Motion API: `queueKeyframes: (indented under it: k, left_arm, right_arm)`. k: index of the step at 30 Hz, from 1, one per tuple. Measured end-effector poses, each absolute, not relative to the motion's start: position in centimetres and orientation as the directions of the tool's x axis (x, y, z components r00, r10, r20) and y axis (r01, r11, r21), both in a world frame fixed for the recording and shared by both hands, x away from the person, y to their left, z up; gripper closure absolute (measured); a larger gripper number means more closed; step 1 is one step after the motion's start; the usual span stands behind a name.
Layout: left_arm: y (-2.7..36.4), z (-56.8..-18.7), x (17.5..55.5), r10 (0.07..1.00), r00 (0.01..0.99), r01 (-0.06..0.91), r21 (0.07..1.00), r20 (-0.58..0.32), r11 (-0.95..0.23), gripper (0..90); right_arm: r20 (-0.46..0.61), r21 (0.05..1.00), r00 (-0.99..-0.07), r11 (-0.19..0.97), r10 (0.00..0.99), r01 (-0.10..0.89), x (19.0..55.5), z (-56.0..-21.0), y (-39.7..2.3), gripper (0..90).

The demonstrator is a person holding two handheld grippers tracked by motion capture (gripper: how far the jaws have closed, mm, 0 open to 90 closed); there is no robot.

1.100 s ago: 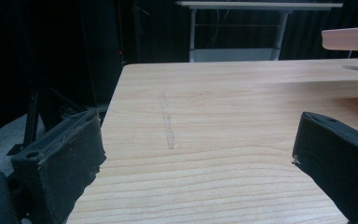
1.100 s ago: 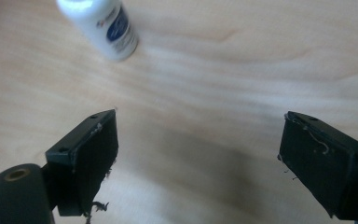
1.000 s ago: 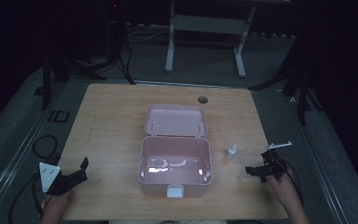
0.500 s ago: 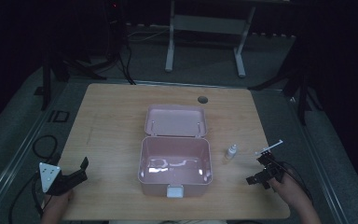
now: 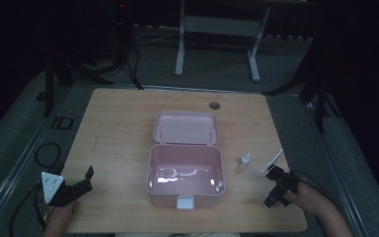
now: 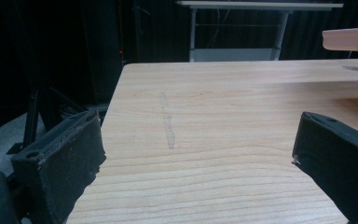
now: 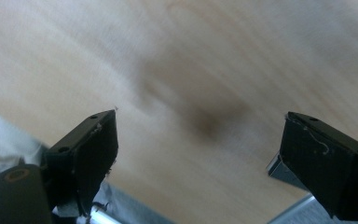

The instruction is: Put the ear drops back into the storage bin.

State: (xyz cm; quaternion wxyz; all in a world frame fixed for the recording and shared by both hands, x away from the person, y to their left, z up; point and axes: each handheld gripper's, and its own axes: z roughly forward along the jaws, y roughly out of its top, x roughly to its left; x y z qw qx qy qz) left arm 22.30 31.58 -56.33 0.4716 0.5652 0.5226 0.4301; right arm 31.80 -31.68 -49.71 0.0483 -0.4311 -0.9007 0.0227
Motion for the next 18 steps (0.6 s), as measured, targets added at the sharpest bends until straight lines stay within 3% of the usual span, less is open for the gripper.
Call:
queueKeyframes:
  k: [18]
  left_arm:
    - [31.6, -56.3, 22.3, 0.996, 0.084, 0.185, 0.983, -0.008, -0.008, 2.0]
  right_arm:
    - [0.068, -0.117, -0.673, 0.676, 0.737, 0.728, 34.0, -49.4, -30.0, 13.6]
